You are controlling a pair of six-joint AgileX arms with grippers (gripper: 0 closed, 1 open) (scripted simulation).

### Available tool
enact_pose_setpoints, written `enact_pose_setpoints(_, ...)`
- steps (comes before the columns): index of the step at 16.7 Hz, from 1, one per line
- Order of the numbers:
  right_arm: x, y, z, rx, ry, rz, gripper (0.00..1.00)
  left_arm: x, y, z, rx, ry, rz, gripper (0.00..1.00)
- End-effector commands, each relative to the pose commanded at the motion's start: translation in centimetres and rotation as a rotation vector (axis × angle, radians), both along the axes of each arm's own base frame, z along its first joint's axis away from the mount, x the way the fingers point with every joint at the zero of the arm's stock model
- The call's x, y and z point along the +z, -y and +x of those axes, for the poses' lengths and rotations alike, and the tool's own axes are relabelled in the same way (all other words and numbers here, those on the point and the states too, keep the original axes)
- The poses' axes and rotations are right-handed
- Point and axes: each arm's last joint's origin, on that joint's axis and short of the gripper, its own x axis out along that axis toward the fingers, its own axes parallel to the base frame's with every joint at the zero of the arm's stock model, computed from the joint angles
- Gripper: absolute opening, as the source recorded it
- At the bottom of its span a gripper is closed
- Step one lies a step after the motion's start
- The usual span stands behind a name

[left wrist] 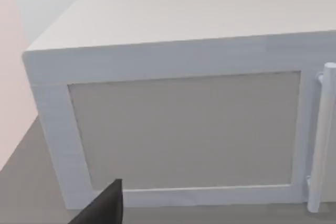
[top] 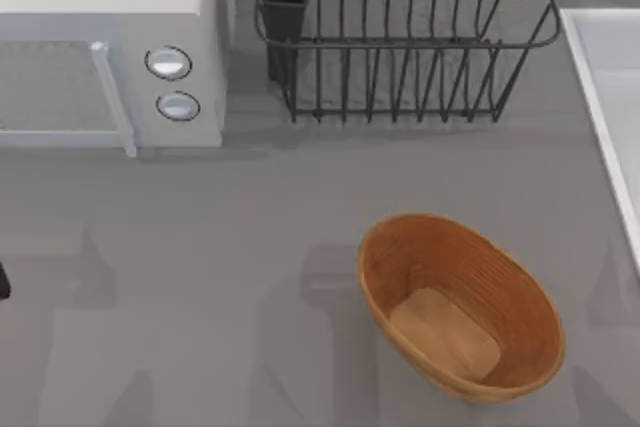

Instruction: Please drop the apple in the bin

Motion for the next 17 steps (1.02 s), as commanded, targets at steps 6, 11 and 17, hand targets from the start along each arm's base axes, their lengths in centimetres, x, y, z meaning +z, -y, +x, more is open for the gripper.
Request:
enact_pose_setpoints(6, 0.0, 0.0, 0.0, 0.0, 0.0, 0.0, 1.0, 2.0, -3.4, 5.1, -0.023, -0.472, 0.083, 1.0)
enact_pose_setpoints(11, 0.0, 0.0, 0.0, 0.0, 0.0, 0.0, 1.0, -0.1, -7.7, 10.4, -0.2, -0.836, 0.055, 1.0)
enact_pose_setpoints(17, 0.0, 0.0, 0.0, 0.0, 0.0, 0.0, 1.0, -3.3, -11.9, 15.1, -0.414, -1.003, 0.057, 1.0)
